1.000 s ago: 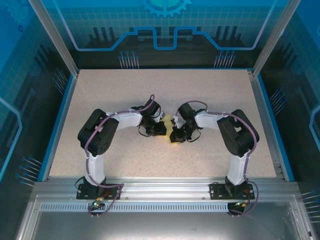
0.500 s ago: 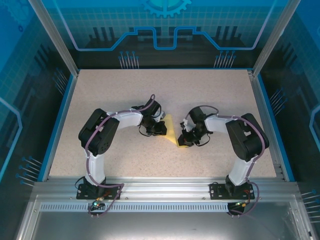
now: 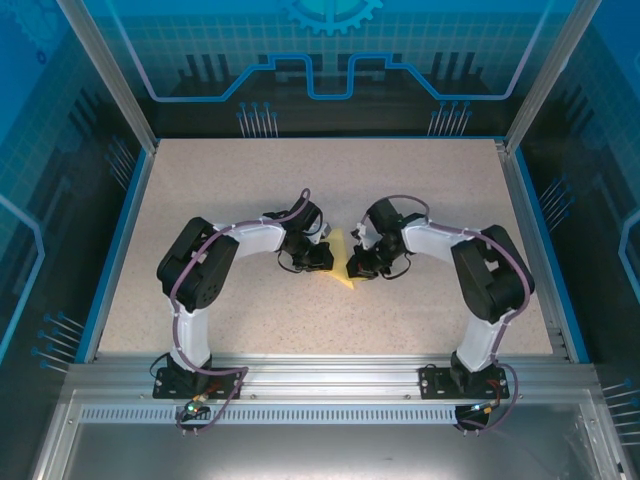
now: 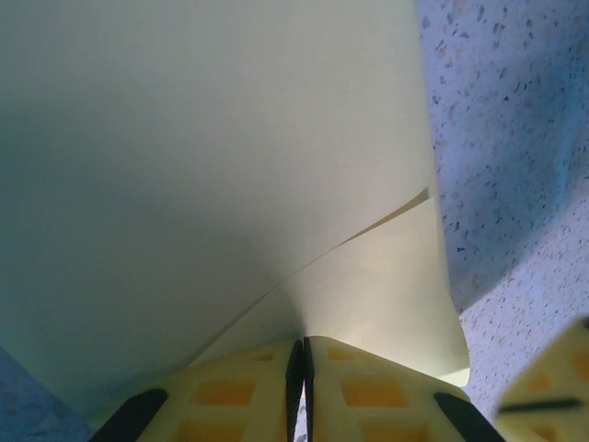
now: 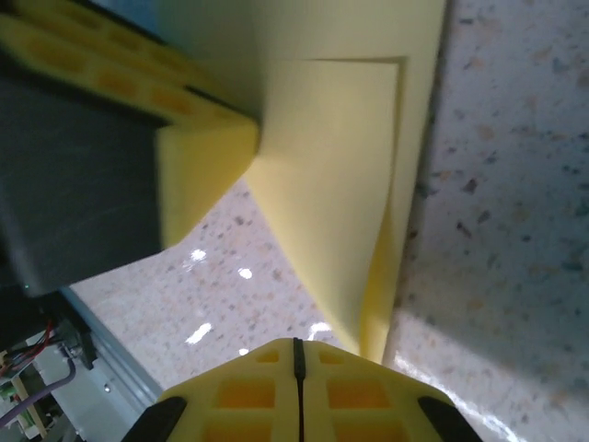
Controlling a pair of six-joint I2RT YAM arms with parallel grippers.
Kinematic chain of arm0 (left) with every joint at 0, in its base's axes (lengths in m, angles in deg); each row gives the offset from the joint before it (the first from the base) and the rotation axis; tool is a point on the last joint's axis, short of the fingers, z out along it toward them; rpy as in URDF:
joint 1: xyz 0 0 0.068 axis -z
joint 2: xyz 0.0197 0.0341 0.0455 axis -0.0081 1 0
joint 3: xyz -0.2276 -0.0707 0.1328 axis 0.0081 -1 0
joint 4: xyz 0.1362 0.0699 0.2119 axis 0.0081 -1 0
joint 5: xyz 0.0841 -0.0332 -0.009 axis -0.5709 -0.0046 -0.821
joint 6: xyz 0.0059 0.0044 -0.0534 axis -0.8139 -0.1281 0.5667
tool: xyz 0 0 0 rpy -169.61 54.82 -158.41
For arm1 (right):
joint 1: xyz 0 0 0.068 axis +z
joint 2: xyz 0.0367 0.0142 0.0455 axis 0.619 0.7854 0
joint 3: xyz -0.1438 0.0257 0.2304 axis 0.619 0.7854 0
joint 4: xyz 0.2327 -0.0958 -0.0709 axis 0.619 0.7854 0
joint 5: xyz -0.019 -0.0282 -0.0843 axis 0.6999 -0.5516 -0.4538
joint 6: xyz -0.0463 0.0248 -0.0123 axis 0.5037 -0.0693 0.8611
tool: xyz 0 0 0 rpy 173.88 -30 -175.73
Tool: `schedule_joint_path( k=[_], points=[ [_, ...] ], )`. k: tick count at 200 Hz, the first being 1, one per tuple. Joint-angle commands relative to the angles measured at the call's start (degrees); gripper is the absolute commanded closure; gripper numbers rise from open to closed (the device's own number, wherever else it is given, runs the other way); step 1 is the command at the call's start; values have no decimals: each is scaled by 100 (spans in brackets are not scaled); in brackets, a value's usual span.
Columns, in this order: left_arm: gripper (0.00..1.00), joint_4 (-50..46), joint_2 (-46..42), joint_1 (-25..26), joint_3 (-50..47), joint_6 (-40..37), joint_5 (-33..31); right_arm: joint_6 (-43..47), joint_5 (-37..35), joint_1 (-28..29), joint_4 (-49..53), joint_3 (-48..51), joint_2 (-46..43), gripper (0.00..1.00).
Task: Fold a paper plane with a square sheet of paper (fold left side to right side)
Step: Third fold the triangle at the center of the table.
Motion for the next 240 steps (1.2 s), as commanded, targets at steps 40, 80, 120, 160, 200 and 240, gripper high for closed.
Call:
schedule_joint_path(
  k=[40,80,120,160,200,240],
  points=[
    [83,-167,-16,-26,55,-51,-395,-4,-410,83,279,102,498,94],
    [82,-27,-359,122,-19,123,16,17,-644,33,247,325,573,94],
    [83,101,-452,244,-120,423,260,52,-741,34,298,264,584,94],
    [84,259,-231,370,-113,642,468,23,-743,30,269,276,611,95],
    [85,371,46,445,-19,769,574,23,-724,26,247,319,624,95],
    [86,281,254,443,2,757,334,27,-789,27,278,316,626,96]
  ],
)
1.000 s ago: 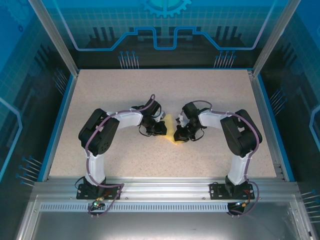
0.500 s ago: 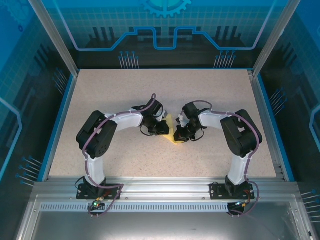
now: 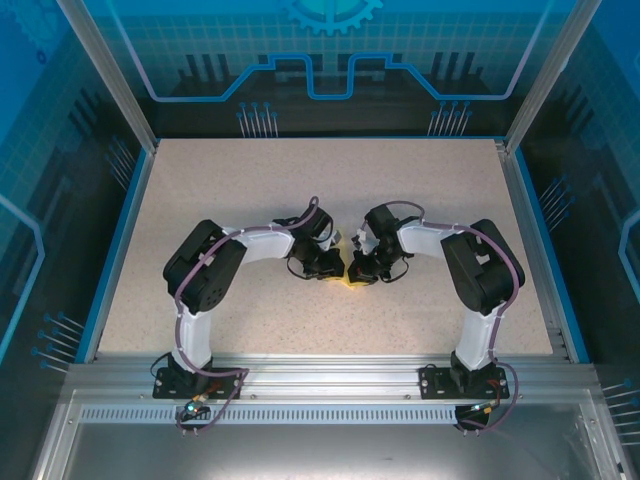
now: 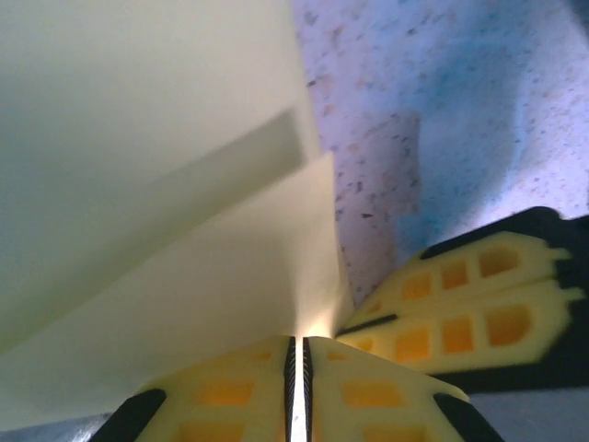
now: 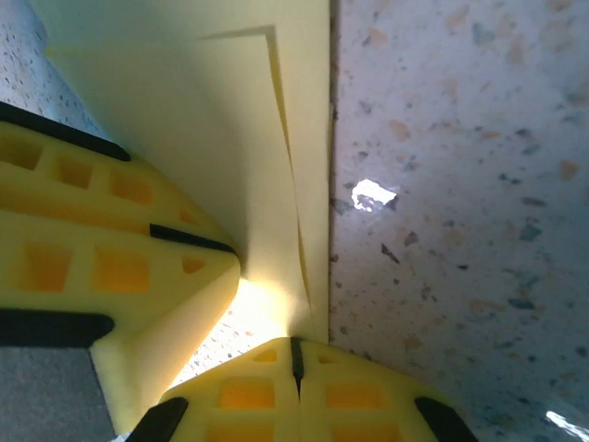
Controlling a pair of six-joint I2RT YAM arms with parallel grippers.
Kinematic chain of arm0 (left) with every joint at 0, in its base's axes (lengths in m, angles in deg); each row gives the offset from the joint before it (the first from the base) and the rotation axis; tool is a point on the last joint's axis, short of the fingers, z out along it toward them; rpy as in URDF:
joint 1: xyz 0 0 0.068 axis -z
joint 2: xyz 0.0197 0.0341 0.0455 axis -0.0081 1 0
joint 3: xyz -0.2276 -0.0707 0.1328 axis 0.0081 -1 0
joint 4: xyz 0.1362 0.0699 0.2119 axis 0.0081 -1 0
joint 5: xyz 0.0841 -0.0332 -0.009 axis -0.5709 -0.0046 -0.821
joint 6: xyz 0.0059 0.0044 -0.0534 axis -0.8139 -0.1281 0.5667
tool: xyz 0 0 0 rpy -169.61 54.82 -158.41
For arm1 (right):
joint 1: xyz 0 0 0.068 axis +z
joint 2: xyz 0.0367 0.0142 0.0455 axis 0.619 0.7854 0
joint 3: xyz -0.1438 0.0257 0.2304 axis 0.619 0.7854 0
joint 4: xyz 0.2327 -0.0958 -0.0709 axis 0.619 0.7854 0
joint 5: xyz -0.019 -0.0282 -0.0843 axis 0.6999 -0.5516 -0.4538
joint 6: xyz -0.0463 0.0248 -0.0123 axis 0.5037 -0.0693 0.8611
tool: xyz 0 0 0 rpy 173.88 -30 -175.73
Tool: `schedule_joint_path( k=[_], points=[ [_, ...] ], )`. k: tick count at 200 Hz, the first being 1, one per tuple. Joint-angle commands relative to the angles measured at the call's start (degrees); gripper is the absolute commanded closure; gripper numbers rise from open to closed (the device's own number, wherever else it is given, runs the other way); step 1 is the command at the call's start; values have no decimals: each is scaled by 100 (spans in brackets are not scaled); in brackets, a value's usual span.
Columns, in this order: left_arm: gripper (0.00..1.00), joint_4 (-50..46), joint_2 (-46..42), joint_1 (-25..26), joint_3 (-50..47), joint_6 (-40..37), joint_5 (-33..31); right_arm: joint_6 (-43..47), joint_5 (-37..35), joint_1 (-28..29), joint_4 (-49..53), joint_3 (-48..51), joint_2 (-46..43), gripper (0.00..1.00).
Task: Fold a paper plane with a square sheet of paper (fold left side to right side)
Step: Third fold the triangle at the center of the table.
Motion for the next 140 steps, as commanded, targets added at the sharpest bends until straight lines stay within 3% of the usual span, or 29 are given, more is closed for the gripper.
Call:
schedule_joint_path(
  k=[1,64,110,140],
  points=[
    [86,-48,185,21,57,55,-101,40,-645,44,335,264,305,96],
    [87,-532,334,-466,109,-386,-770,90,-760,35,433,288,279,96],
    [87,-719,354,-1200,157,-785,-909,76,-696,40,386,335,278,96],
    [84,-831,291,-1415,296,-943,-870,98,-556,49,294,342,253,96]
  ],
)
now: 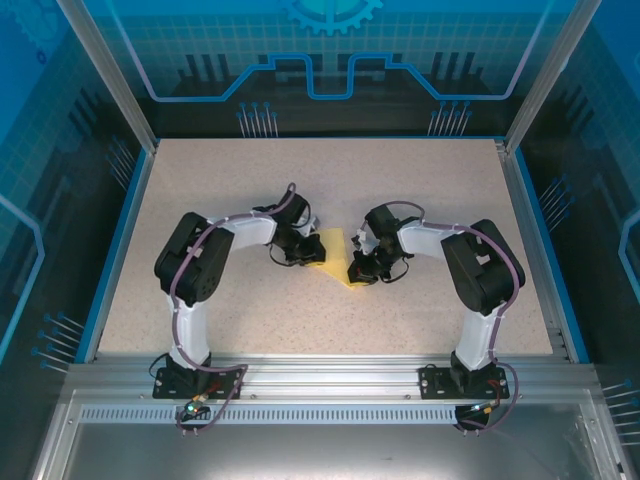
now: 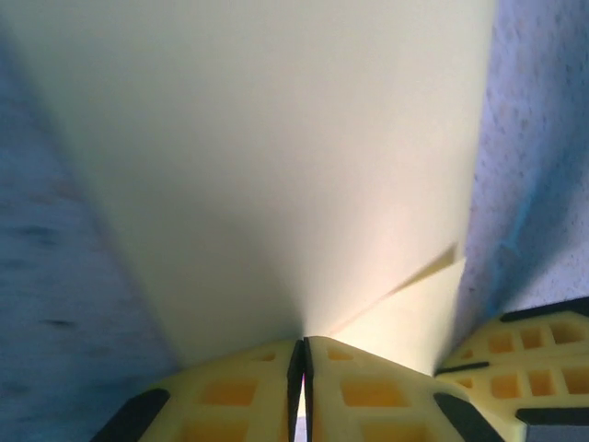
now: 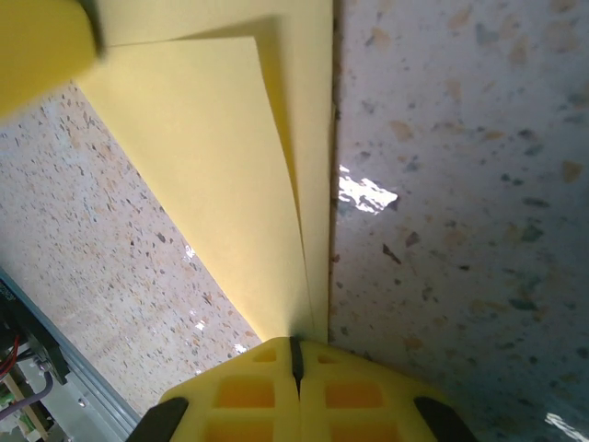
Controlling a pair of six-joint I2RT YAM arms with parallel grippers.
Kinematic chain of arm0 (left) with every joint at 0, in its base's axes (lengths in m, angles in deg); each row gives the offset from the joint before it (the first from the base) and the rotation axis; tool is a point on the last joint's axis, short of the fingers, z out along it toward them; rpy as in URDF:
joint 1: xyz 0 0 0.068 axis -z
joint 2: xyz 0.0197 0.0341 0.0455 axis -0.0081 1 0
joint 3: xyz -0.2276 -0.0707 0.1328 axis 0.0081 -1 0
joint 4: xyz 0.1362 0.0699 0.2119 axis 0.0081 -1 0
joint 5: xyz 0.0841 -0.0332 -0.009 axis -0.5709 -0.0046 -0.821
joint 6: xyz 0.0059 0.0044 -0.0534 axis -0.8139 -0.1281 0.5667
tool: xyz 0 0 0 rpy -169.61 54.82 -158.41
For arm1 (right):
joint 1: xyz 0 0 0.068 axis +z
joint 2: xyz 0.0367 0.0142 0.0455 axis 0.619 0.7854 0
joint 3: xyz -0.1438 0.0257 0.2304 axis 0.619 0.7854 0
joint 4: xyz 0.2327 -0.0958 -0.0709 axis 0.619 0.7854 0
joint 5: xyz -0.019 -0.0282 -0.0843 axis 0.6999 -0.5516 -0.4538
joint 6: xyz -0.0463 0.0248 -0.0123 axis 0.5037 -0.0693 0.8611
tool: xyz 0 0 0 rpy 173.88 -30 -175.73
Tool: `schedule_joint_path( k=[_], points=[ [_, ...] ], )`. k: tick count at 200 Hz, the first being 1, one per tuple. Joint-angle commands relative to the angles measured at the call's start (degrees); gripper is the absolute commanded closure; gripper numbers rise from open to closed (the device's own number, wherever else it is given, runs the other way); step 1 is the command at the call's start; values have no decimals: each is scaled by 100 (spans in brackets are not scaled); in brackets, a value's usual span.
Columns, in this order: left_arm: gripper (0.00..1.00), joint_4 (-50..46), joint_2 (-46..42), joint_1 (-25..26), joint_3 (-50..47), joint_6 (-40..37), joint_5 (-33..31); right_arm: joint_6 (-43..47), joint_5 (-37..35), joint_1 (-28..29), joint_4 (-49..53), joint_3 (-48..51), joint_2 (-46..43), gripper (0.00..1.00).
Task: Fold a paper plane with a square sheet of paper (fold left side to right side)
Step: Third fold the triangle at the center of the table, then fourth fold the wing at the center of the table.
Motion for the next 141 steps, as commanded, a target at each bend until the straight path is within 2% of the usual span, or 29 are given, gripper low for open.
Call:
schedule_joint_path(
  k=[1,23,55,71,110,141],
  points=[
    [83,-435,214,-349,125,-340,-817,78,-549,51,324,304,259,96],
    [77,-468,-79,-367,144,-371,-711,108,-249,53,62,341,118,95],
    [58,-393,-914,-402,-233,-204,-707,135,85,-25,-548,497,-546,90],
    [48,-307,-1408,-414,-552,-43,-730,316,126,-136,-566,490,-883,80],
    [38,259,-2393,-409,-1486,610,-552,1038,203,-500,-441,333,-1263,52],
    [36,1150,-2712,-376,-2215,1270,-261,1390,681,-469,-785,116,-845,46]
  ],
)
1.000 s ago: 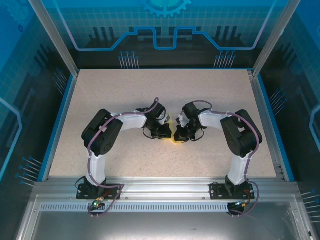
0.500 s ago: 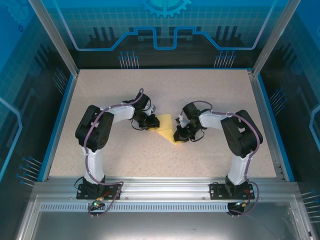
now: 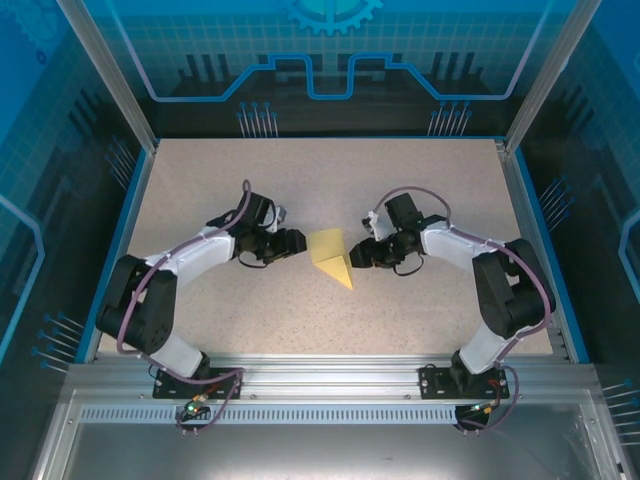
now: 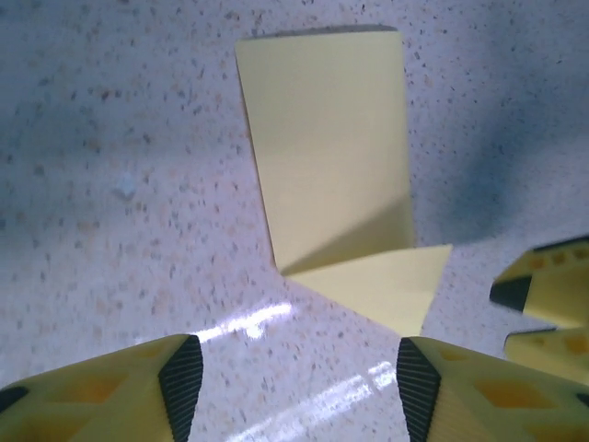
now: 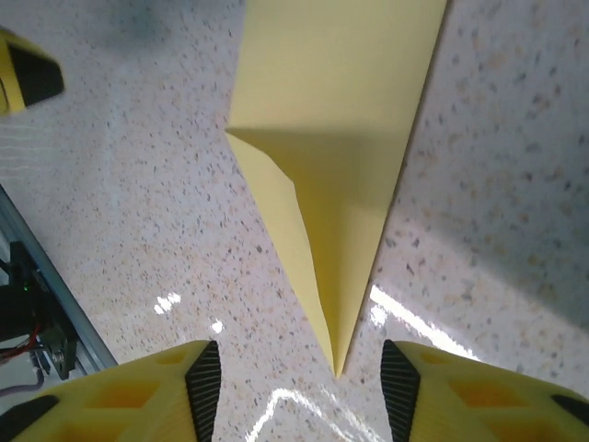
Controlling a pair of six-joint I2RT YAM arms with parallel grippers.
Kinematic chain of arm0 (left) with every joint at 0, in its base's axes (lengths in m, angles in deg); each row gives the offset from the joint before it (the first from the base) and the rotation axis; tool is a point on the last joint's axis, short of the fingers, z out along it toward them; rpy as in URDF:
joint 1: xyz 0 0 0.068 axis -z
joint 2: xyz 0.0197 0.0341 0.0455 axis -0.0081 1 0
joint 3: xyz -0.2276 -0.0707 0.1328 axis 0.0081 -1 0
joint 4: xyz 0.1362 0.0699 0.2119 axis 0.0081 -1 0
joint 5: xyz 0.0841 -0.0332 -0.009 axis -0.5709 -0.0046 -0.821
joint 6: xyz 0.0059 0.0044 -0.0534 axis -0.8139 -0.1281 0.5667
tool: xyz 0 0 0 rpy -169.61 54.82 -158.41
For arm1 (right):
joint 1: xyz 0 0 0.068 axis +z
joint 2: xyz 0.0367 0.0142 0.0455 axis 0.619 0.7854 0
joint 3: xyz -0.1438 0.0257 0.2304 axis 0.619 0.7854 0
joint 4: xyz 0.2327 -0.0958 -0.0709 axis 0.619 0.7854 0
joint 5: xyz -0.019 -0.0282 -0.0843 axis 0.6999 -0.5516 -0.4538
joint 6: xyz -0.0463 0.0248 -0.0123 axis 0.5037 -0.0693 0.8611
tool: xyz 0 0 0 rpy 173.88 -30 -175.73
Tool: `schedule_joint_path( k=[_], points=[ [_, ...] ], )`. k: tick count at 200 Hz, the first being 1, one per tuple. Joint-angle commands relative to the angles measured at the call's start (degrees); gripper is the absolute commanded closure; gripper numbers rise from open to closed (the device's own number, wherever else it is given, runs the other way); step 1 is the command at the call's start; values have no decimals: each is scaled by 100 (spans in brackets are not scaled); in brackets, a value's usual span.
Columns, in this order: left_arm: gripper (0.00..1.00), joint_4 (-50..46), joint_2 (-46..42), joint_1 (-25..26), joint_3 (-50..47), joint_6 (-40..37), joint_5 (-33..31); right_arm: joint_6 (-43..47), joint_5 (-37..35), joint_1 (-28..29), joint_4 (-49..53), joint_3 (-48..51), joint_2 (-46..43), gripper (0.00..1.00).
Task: Fold a paper plane with a square sheet of paper (fold left side to right side)
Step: Fourth fold the wing at the center of the table.
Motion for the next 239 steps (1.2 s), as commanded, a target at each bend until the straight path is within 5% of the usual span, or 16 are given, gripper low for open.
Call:
schedule_joint_path(
  k=[1,43,140,239],
  points=[
    [36,715,-135,25,-470,661,278,467,434,22,-234,-219,323,46],
    [36,971,118,125,-560,817,310,528,322,199,-246,-646,984,49],
    [35,1086,493,273,-294,920,328,447,341,158,-312,-917,1387,97],
    [38,1156,1193,633,357,1026,360,240,342,-64,-506,-614,1345,99]
  ],
)
